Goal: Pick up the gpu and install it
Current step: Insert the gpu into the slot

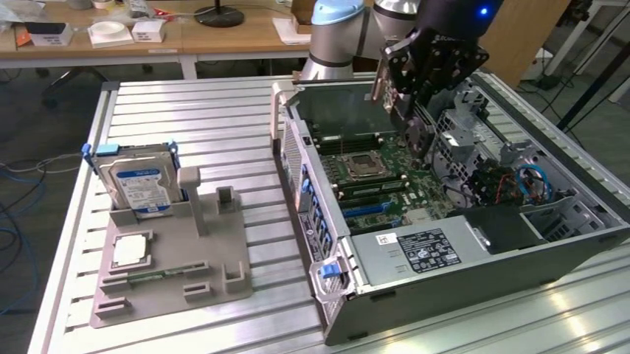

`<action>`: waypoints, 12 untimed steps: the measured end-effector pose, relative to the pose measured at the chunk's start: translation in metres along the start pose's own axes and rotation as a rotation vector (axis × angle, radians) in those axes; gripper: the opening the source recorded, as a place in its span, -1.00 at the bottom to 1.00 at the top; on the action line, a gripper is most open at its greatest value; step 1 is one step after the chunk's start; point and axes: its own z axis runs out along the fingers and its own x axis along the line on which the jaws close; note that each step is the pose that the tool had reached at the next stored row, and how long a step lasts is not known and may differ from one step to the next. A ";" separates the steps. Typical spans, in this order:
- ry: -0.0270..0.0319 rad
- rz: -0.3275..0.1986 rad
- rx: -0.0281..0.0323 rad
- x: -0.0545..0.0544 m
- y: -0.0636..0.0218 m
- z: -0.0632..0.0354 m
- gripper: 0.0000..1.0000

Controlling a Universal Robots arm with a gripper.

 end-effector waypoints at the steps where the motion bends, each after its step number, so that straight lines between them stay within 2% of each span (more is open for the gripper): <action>1: 0.0020 -0.018 -0.0003 0.000 0.0000 0.0000 -0.47; 12: 0.0238 -0.216 -0.0034 0.000 0.0000 0.0000 -0.47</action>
